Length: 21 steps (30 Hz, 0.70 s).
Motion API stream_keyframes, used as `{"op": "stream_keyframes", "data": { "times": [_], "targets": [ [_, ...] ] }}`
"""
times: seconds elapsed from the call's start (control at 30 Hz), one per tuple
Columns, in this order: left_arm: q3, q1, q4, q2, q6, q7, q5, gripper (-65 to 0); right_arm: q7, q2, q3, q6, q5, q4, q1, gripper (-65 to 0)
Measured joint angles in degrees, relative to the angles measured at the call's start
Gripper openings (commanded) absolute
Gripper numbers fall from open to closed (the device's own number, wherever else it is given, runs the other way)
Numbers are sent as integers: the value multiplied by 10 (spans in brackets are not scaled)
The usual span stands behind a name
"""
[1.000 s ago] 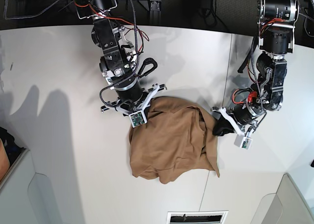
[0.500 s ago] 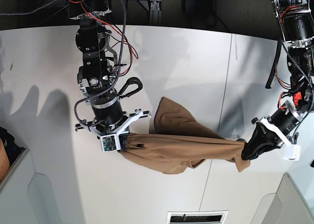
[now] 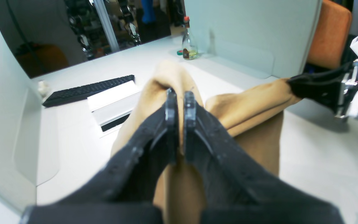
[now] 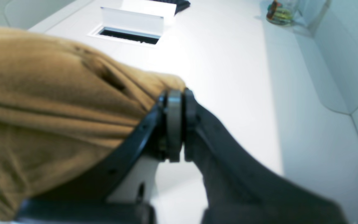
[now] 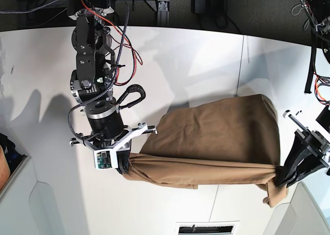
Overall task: Layout the t-shirt on the table in an organized manner, then fold the t-shirt properly
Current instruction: 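Lift the shirt and pull the grippers apart to stretch it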
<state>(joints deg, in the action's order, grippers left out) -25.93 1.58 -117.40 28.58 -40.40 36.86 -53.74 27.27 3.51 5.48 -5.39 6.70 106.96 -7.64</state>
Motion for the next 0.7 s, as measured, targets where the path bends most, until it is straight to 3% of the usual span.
{"op": "stream_keyframes", "data": {
  "times": [0.2, 0.33, 0.47, 0.6, 0.63, 0.7],
  "targets": [
    [0, 0, 0, 0, 3, 2, 29, -650, 12, 0, 0, 0, 0, 38, 0, -650],
    [0, 0, 0, 0, 7, 1, 30, -588, 28, 0, 0, 1, 3, 85, 0, -650],
    [-1, 0, 0, 0, 7, 0, 31, -588, 61, 0, 0, 3, 7, 134, 0, -650],
    [-20, 2, -4, -3, 7, -2, 30, -584, 60, 0, 0, 2, 24, 153, 0, -650],
    [-21, 2, -3, -3, 12, -3, 35, -561, 60, 0, 0, 3, 31, 151, 0, -650],
    [-19, 3, 5, -2, 14, -6, 62, -449, 57, 0, -1, 23, 38, 137, -2, -650]
  ]
}}
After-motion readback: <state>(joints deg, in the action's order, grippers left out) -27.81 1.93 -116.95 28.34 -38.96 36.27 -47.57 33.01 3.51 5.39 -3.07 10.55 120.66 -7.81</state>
